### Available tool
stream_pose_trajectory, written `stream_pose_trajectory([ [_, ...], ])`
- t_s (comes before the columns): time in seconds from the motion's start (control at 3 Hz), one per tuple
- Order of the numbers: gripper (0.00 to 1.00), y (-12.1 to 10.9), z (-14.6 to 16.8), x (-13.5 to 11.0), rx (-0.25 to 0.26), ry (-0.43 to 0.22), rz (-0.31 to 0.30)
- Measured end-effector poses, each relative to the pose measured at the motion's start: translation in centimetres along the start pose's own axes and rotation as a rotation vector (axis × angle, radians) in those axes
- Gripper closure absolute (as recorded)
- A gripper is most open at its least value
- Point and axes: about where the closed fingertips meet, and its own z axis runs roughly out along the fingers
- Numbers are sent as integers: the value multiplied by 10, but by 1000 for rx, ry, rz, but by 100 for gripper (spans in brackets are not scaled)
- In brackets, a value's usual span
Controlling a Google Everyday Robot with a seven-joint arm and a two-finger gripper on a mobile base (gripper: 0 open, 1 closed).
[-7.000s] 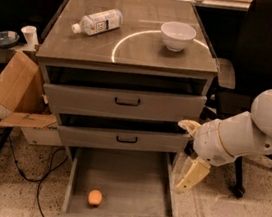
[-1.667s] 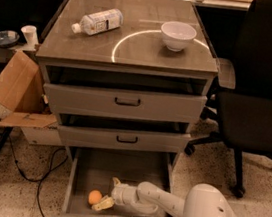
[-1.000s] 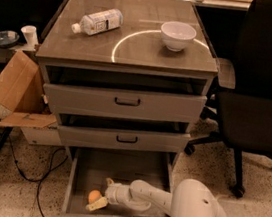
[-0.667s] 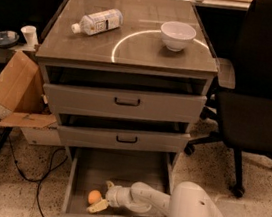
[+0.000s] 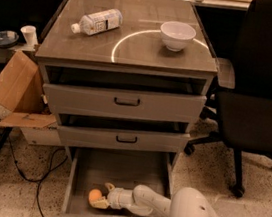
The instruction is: Pick orange from bottom drawer and place on counter
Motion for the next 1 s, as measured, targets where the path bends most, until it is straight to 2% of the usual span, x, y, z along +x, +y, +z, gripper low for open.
stream_pose_trajectory([
  [0.67,87,6,-3,-3,-13,-52,-11],
  [1.0,100,7,-9,-9,-16,-85,-12],
])
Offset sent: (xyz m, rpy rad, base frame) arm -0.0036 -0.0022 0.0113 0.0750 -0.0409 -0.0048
